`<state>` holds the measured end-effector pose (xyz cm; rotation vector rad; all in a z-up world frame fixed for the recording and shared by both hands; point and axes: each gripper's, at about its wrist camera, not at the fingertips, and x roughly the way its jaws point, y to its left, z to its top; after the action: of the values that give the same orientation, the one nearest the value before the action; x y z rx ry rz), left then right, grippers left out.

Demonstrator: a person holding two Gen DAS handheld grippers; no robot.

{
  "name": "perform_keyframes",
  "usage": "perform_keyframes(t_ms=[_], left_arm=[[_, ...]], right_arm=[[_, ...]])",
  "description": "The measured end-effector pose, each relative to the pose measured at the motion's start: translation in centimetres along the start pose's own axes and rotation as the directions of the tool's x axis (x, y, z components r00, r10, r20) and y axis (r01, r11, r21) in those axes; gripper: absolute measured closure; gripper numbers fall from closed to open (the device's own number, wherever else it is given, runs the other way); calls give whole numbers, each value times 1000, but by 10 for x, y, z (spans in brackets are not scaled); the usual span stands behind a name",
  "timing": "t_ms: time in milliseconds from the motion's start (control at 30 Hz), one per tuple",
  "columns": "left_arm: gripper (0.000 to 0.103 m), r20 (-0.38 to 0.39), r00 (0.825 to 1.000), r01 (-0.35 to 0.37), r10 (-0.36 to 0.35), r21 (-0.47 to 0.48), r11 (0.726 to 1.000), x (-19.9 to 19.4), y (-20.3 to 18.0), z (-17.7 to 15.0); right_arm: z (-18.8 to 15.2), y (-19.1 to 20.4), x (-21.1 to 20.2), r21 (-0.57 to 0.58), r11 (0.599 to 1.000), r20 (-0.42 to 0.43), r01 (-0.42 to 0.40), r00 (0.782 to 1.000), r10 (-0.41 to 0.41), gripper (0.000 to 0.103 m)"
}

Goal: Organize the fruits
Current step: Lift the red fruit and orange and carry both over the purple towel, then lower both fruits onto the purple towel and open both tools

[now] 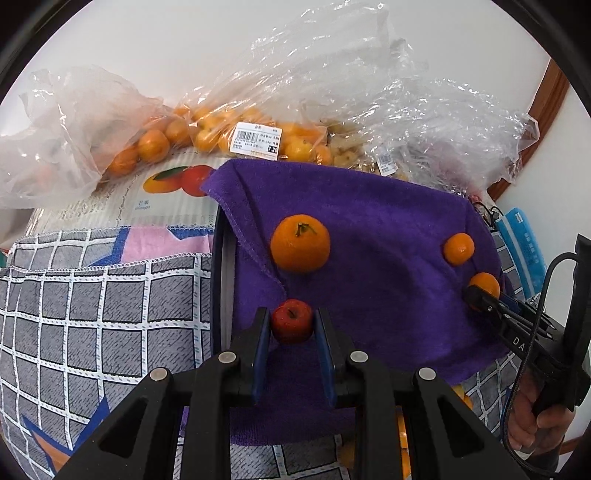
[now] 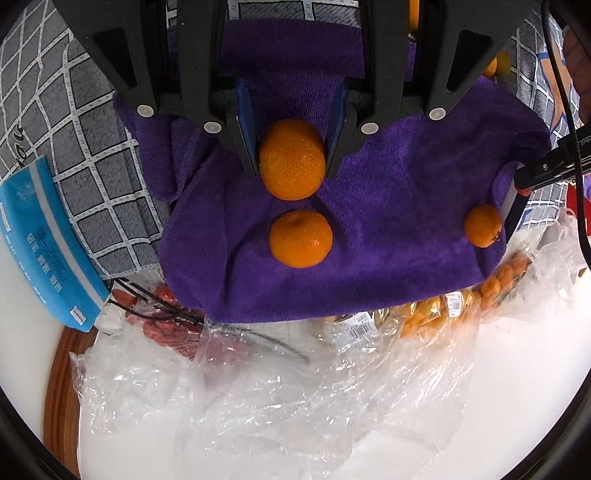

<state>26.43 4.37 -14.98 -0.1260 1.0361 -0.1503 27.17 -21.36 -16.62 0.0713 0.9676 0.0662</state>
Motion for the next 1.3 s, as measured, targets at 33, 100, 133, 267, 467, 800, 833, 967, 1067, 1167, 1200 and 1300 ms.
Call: perform_keyframes(t_ms=[33,100,133,267,467,800,833,967,1067,1167,1200,1300], left_arm=[[80,-3,1000,0,0,3,1000,2,0,0],[80,-6,1000,0,0,7,1000,5,1,-2],[80,-8,1000,1,-1,6,1000,6,3,-3],[80,-16,1000,6,-6,-1,1000,10,5,-3],[80,-27,1000,10,-10,-6,1000,12,7,-4],[80,-33,999,5,-5,5,1000,15,5,-6],[80,-33,999,4,-4,7,1000,16,5,-6],[80,-36,999,9,-8,10,1000,18,4,-7],[80,-37,999,9,-8,12,1000,18,3,-6],[80,-42,999,14,-14,11,1000,19,3,-6],[80,-44,999,16,-15,13,1000,19,3,-6],[80,-48,999,15,-14,17,1000,19,1,-7]], right_arm=[[0,0,0,0,1000,1,2,1000,-2,68],[2,0,0,3,1000,1,3,1000,-3,68],[2,0,0,4,1000,1,3,1000,-3,68],[3,0,1,-1,1000,3,9,1000,-9,68],[4,3,2,-20,1000,0,20,1000,-20,68],[5,7,1,-28,999,-3,33,999,-33,67],[4,8,0,-31,999,-4,34,999,-34,67],[4,8,-1,-40,999,-10,37,999,-37,67],[4,8,-3,-35,998,-8,42,999,-42,66],[4,7,-6,-25,999,-6,39,999,-39,65],[4,6,-7,-22,999,-4,38,999,-38,63],[4,6,-11,-22,999,5,46,999,-46,60]])
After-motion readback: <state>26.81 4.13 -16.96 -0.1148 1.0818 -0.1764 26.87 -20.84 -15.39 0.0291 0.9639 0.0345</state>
